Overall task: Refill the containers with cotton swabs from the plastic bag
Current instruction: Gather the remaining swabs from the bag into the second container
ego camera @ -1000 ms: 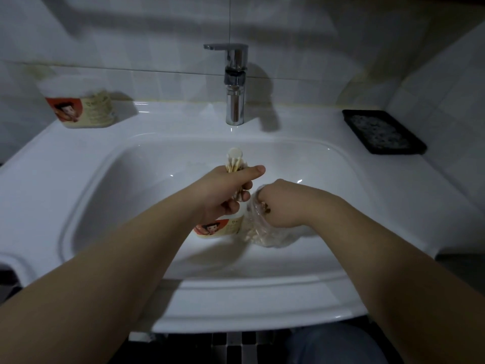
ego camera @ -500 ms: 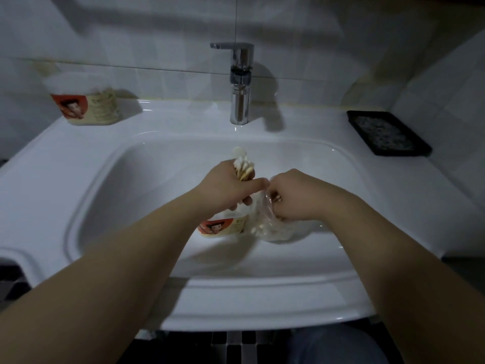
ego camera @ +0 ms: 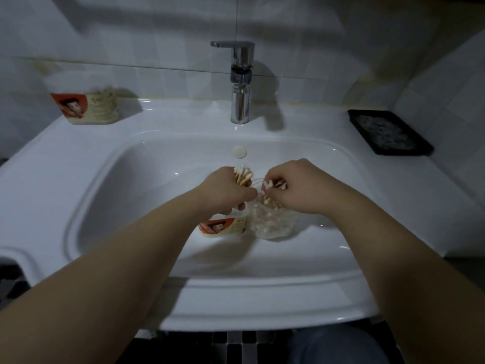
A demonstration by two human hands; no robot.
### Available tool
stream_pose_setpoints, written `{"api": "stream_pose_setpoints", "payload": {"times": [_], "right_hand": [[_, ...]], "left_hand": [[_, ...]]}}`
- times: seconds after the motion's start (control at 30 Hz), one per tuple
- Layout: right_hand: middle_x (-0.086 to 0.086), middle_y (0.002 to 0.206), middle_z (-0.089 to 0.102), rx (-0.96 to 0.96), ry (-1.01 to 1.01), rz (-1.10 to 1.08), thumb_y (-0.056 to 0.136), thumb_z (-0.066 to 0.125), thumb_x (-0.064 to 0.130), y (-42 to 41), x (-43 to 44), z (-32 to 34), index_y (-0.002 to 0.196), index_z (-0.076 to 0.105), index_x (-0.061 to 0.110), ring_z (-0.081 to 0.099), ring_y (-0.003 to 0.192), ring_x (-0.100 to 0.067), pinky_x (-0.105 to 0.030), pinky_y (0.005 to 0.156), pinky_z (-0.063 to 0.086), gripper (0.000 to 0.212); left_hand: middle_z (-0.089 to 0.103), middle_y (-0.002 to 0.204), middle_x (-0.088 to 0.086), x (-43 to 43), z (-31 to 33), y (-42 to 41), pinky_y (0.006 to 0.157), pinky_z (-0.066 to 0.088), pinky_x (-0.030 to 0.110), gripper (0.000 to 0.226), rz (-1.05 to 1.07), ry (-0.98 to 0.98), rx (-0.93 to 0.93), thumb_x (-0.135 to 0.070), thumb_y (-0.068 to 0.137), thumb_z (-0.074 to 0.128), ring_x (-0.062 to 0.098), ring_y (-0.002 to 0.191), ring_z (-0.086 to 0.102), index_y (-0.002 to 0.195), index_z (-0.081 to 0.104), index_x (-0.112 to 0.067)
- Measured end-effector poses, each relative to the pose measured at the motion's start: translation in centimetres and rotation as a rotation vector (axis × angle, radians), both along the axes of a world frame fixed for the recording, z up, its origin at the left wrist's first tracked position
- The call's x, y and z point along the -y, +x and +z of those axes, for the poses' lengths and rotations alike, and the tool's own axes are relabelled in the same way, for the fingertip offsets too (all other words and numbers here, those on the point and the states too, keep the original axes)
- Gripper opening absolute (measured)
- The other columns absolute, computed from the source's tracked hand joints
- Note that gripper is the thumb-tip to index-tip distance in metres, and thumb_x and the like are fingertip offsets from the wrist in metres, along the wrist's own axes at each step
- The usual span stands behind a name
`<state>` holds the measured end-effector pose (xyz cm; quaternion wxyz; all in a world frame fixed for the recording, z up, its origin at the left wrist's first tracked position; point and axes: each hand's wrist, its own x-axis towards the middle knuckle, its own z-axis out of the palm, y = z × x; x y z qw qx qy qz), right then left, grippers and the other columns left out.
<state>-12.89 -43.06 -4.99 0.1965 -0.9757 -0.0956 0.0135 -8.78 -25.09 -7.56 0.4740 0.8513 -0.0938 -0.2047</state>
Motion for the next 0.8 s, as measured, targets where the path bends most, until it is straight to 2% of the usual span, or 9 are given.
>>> {"api": "stream_pose_setpoints", "payload": {"times": [0.1,0.2,0.33,0.4,0.5,0.57,0.67,0.73,0.8], "right_hand": [[0.012,0.085,0.068,0.049,0.114,-0.049,0.095,0.063,0.023,0.1,0.3,0.1,0.093,0.074,0.025,0.060,0.070,0.002,-0.021,0.069,0.050,0.011],[0.014,0.083,0.068,0.110,0.145,-0.080,0.094,0.064,0.021,0.2,0.7,0.2,0.089,0.073,0.026,0.061,0.078,-0.001,-0.011,0.067,0.042,0.011],[0.010,0.087,0.071,0.083,0.149,-0.096,0.095,0.063,0.020,0.2,1.0,0.3,0.092,0.075,0.023,0.064,0.084,-0.007,-0.016,0.070,0.045,0.013],[0.011,0.087,0.070,0.051,0.112,-0.080,0.095,0.062,0.020,0.2,0.9,0.2,0.092,0.074,0.024,0.063,0.084,-0.008,-0.016,0.069,0.044,0.013],[0.012,0.085,0.068,0.056,0.137,-0.108,0.096,0.062,0.020,0.2,0.9,0.2,0.091,0.073,0.026,0.063,0.080,-0.006,-0.023,0.069,0.046,0.013],[0.013,0.080,0.066,0.058,0.197,-0.145,0.096,0.061,0.019,0.2,0.8,0.3,0.092,0.074,0.023,0.063,0.075,-0.006,-0.027,0.070,0.050,0.014],[0.011,0.076,0.067,0.086,0.266,-0.202,0.096,0.062,0.019,0.1,0.7,0.4,0.092,0.074,0.021,0.066,0.069,-0.011,-0.028,0.067,0.053,0.013],[0.004,0.073,0.068,0.091,0.325,-0.245,0.096,0.061,0.018,0.1,0.8,0.8,0.091,0.074,0.019,0.068,0.061,-0.020,-0.024,0.057,0.055,0.013],[-0.001,0.068,0.069,0.096,0.375,-0.292,0.095,0.061,0.016,0.2,0.9,0.9,0.088,0.073,0.018,0.068,0.055,-0.023,-0.021,0.051,0.052,0.015]], "left_hand": [[0.059,0.058,0.004,0.0,-0.1,-0.1,0.046,0.037,0.023,0.017,-0.015,-0.009,-0.022,-0.011,0.083,0.072,0.019,0.058,0.054,0.074,0.059,-0.016],[0.060,0.058,0.004,0.2,-0.1,-0.1,0.047,0.037,0.023,0.014,0.005,-0.011,-0.021,-0.012,0.085,0.069,0.019,0.058,0.054,0.075,0.061,-0.015],[0.062,0.057,0.003,-0.1,-0.1,0.2,0.046,0.038,0.023,0.005,0.091,0.004,-0.017,-0.013,0.087,0.065,0.016,0.052,0.051,0.085,0.065,-0.009],[0.064,0.060,0.004,-0.2,-0.3,0.3,0.048,0.041,0.025,0.010,0.134,0.023,0.015,-0.016,0.088,0.065,0.017,0.054,0.054,0.091,0.067,-0.007],[0.070,0.067,0.005,-0.1,-0.4,0.6,0.063,0.055,0.035,0.017,0.189,0.065,0.252,-0.026,0.090,0.064,0.021,0.064,0.066,0.091,0.066,-0.009],[0.071,0.072,0.003,0.0,0.0,0.4,0.067,0.056,0.035,0.018,0.220,-0.039,0.422,-0.030,0.092,0.066,0.018,0.066,0.070,0.091,0.063,-0.012],[0.071,0.072,-0.002,0.5,0.7,-0.2,0.062,0.056,0.028,0.016,0.176,-0.320,0.397,-0.025,0.096,0.068,0.013,0.065,0.072,0.087,0.058,-0.017],[0.074,0.074,-0.001,0.8,0.6,-0.5,0.061,0.059,0.030,0.013,0.131,-0.348,0.344,-0.023,0.097,0.067,0.014,0.068,0.073,0.090,0.059,-0.016],[0.076,0.078,0.002,0.8,0.4,-0.6,0.060,0.062,0.034,0.011,0.094,-0.271,0.304,-0.023,0.097,0.067,0.016,0.070,0.075,0.095,0.061,-0.014]]}}
